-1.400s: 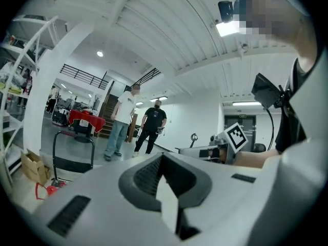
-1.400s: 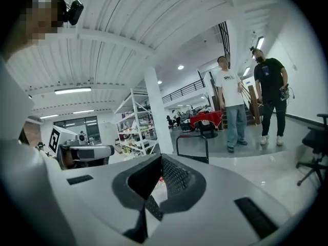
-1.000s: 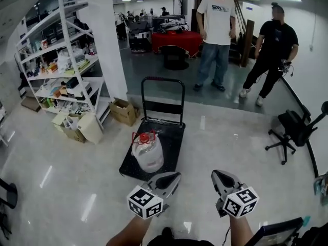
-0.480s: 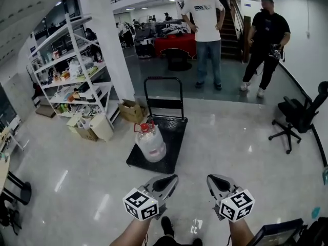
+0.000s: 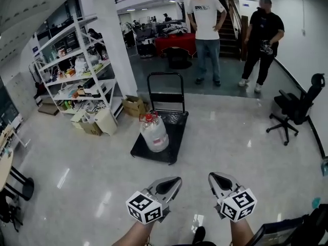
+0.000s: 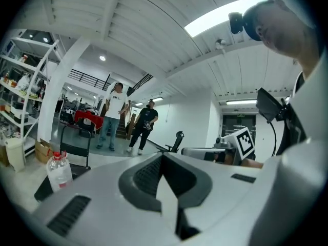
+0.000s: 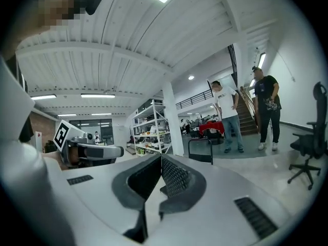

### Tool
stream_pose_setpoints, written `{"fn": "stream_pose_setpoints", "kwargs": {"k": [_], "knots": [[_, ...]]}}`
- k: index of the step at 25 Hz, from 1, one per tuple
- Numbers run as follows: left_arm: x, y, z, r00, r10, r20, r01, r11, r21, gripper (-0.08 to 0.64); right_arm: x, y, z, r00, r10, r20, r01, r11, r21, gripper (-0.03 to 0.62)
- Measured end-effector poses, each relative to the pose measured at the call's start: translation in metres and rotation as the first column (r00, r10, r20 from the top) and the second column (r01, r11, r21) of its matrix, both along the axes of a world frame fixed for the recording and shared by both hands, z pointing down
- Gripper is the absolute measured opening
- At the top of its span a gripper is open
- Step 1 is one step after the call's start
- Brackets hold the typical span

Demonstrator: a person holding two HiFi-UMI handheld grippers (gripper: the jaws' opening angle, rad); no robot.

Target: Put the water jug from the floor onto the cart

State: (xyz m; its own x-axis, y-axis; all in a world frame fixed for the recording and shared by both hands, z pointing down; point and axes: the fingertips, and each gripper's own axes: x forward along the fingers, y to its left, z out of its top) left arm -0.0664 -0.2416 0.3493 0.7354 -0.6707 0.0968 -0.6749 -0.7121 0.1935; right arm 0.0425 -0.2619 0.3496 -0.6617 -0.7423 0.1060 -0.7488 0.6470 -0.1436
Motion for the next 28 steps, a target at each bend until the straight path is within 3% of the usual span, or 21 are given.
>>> {"fn": "stream_pose_setpoints", "kwargs": {"k": [9, 14, 23, 28], "knots": [[-0.07, 0.14, 0.028, 0.996, 0.083, -0.039, -0.085, 0.995, -0.047, 0.002, -0.065, 0.138, 0.022, 0.995, 0.101, 0.009, -0.1, 0.992, -0.081, 0.003], [-0.089, 0.197, 0.018, 0.992, 0.1, -0.079, -0.103, 0.994, -0.04, 0.002, -0.081, 0.208, 0.008, 0.993, 0.113, -0.025, -0.114, 0.991, -0.067, 0.003], [-0.064, 0.316, 0.005, 0.998, 0.068, -0.01, -0.068, 0.997, 0.025, 0.002, -0.048, 0.333, -0.012, 0.993, 0.114, 0.034, -0.113, 0.993, -0.016, 0.003], [-0.037, 0.408, 0.026, 0.999, 0.035, 0.015, -0.035, 0.999, -0.01, 0.002, -0.006, 0.428, -0.001, 0.994, 0.103, 0.018, -0.103, 0.995, 0.0, 0.003]]}}
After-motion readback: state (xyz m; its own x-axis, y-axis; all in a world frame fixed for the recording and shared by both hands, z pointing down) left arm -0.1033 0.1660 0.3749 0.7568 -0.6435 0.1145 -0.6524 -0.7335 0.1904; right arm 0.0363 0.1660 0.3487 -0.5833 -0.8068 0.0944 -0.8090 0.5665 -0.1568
